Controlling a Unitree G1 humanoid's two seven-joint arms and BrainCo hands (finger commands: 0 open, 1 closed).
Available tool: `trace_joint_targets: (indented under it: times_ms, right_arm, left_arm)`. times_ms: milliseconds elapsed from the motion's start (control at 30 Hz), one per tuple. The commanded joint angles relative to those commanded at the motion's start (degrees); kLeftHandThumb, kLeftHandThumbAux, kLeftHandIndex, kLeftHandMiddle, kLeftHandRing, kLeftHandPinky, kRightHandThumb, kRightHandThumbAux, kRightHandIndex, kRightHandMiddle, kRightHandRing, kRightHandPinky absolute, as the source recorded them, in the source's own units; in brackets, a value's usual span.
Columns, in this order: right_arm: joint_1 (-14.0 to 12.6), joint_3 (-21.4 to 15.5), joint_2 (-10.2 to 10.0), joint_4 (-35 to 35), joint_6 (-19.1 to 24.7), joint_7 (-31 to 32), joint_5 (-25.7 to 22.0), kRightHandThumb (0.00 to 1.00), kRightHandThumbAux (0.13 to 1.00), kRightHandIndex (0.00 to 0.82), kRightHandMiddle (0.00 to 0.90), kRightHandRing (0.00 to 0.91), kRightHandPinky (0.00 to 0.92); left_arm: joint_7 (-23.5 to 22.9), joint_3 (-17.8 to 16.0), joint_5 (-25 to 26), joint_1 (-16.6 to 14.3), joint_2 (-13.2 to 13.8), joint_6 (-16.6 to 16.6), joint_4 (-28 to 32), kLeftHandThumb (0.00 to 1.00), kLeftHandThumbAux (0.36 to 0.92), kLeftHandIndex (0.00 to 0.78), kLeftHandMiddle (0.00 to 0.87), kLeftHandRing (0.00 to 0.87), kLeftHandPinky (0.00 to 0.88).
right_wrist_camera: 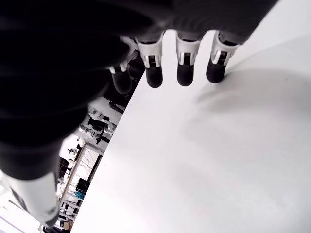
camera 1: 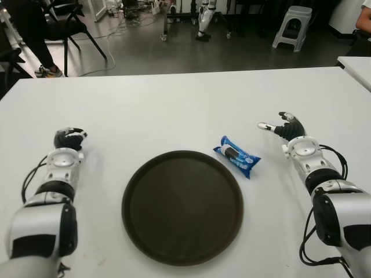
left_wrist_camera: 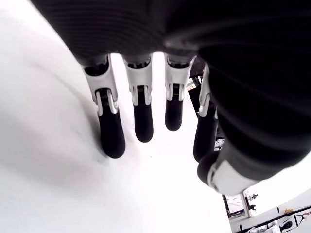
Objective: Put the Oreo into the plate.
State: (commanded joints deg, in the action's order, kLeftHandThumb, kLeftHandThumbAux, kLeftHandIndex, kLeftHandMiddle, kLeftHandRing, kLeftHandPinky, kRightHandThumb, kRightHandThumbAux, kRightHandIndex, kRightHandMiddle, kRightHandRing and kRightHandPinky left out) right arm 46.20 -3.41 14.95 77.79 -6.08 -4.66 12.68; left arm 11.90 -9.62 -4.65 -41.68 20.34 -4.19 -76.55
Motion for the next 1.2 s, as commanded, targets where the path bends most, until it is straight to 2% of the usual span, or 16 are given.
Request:
trace_joint_targets:
  times_ms: [533,733,967,1200]
  right_arm:
    - [0.2,0.6,0.1,0.0,0.5,0.0,0.6,0.000,0.691,0.031,0.007,0.014,0.025]
    - [0.3,1.4,0.1,0.0,1.0,-0.3,1.2,0.000,0.688,0.032,0.007,0.007,0.006]
    - [0.0,0.6,0.3,-0.1,-0.1,0.0,0.4,0.000,0.678,0.031,0.008,0.001,0.000]
    - [0.2,0.4,0.3,0.0,0.7,-0.2,0.3,0.000,0.673,0.032,0.012,0.009,0.002]
  left_arm:
    - [0.4,0.1,-0.6,0.0,0.0,0.0,0.0,0.680,0.722,0.399,0.160,0.178,0.167]
    - [-0.3,-0.1,-0.3,0.0,0.0,-0.1,0.0,0.681,0.722,0.399,0.169,0.184,0.167]
    - [-0.2,0.1,-0.5,0.1,-0.1,-0.4,0.1,0.682,0.721,0.399,0.167,0.177,0.144]
    - [0.5,0.5,-0.9,0.0,-0.2,-0.2,0.1,0.679,0.722,0.399,0.168,0.183,0.172]
